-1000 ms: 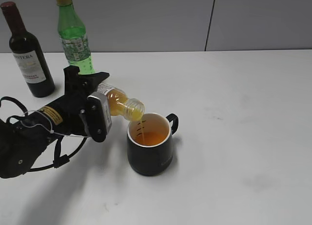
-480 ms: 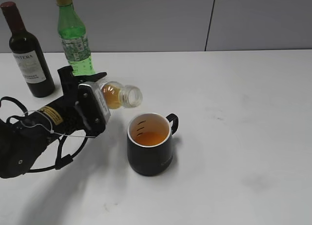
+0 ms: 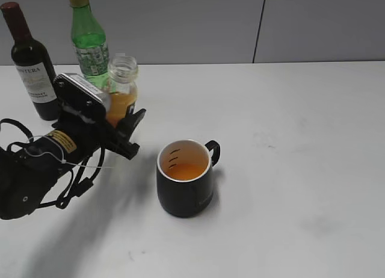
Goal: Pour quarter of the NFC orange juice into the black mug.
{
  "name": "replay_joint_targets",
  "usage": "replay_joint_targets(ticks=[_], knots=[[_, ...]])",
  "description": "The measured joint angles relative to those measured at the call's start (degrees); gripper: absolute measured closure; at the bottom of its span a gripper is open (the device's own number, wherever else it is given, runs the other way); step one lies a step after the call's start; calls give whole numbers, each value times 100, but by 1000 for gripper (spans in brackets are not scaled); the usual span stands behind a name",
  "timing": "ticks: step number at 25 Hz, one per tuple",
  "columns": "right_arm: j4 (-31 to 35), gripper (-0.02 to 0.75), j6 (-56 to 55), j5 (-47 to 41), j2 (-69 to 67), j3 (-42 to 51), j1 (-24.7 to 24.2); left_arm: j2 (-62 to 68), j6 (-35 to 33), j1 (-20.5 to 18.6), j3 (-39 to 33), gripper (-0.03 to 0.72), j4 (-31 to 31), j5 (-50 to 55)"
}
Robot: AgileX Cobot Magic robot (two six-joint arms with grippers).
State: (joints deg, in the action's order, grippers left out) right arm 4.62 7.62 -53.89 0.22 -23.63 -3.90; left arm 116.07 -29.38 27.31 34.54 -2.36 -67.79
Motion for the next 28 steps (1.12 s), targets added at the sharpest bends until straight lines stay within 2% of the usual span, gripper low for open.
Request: replay_joint_targets(ticks=[3, 7, 15, 23, 28], knots=[[0, 258, 0, 0, 0, 0, 0, -25, 1078, 0, 0, 219, -13, -5], [0, 258, 0, 0, 0, 0, 0, -25, 1762, 0, 36, 219, -25, 0], [0, 258, 0, 0, 0, 0, 0, 11, 1972, -190, 1051, 219, 23, 505], [0, 258, 0, 0, 0, 0, 0, 675, 2175, -178, 2357, 219, 466, 1061], [0, 258, 0, 0, 0, 0, 0, 1112, 2369, -165, 2737, 219, 500, 1193]])
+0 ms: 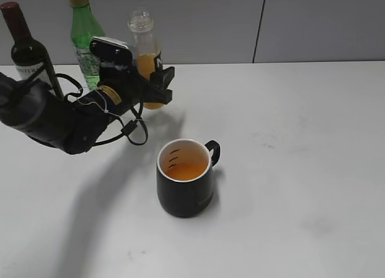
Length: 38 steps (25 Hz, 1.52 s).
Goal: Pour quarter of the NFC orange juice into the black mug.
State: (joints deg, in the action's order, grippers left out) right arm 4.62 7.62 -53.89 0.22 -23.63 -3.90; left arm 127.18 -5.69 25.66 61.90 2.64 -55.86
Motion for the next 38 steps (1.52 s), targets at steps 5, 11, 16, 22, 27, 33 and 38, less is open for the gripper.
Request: replay_joint_targets(ticks=[5, 11, 16, 22, 27, 33, 38], knots=[[0, 258, 0, 0, 0, 0, 0, 327, 88, 18, 4, 219, 137, -28], [0, 258, 0, 0, 0, 0, 0, 593, 130, 47, 20, 219, 183, -116], [0, 258, 0, 0, 0, 0, 0, 653, 129, 85, 44, 219, 189, -236], [0, 258, 0, 0, 0, 0, 0, 655, 132, 184, 44, 103, 189, -287], [0, 258, 0, 0, 0, 0, 0, 649, 132, 196, -24, 52, 136, -383], [0, 258, 0, -4, 0, 0, 0, 381, 132, 198, -717, 48, -155, -879], [0, 258, 0, -4, 0, 0, 0, 52, 132, 198, -1439, 47, -264, -1284]])
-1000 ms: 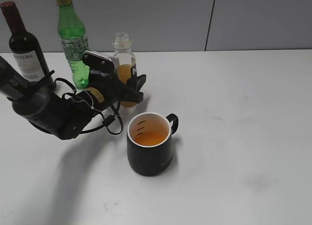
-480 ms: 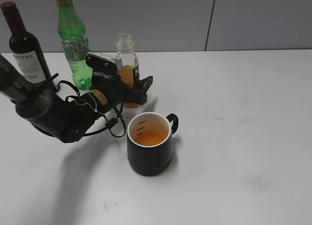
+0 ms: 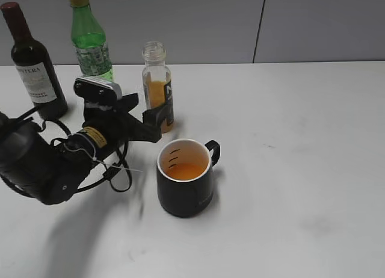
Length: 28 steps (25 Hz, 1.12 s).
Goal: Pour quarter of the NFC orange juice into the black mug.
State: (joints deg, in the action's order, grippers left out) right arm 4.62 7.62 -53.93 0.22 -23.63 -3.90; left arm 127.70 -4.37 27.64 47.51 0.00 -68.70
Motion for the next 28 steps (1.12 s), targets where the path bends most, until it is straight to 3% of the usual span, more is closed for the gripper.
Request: replay_joint_targets(ticks=[13, 15, 20, 23, 28], knots=[[0, 258, 0, 0, 0, 0, 0, -2278, 0, 0, -1984, 47, -366, 318], [0, 258, 0, 0, 0, 0, 0, -2876, 0, 0, -1993, 47, -371, 1168], [0, 258, 0, 0, 0, 0, 0, -4115, 0, -204, -1242, 50, -330, 4938], [0, 258, 0, 0, 0, 0, 0, -4288, 0, -317, -587, 55, -191, 7532], [0, 258, 0, 0, 0, 0, 0, -4288, 0, -341, 212, 59, -106, 10743]])
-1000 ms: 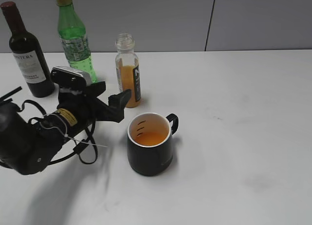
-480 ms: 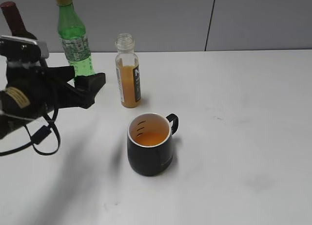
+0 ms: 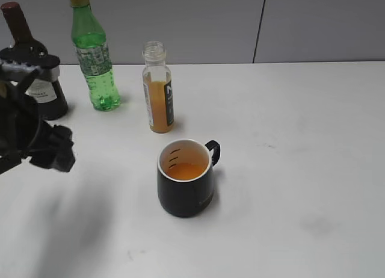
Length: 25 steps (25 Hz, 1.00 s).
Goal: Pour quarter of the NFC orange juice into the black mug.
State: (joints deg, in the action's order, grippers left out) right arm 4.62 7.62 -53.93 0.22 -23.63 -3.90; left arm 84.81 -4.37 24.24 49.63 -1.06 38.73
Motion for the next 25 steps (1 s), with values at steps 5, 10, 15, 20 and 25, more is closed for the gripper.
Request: replay_joint_targets(ticks=[5, 10, 15, 20, 25], knots=[[0, 258, 0, 0, 0, 0, 0, -136, 0, 0, 326, 64, 0, 2079], [0, 258, 0, 0, 0, 0, 0, -1149, 45, 0, 295, 78, -52, 2416], [0, 258, 0, 0, 0, 0, 0, -3114, 89, 0, -449, 85, -115, 2053], [0, 258, 0, 0, 0, 0, 0, -5561, 95, 0, -1339, 95, -47, 1733], [0, 258, 0, 0, 0, 0, 0, -7592, 95, 0, -1903, 96, 205, 1706]])
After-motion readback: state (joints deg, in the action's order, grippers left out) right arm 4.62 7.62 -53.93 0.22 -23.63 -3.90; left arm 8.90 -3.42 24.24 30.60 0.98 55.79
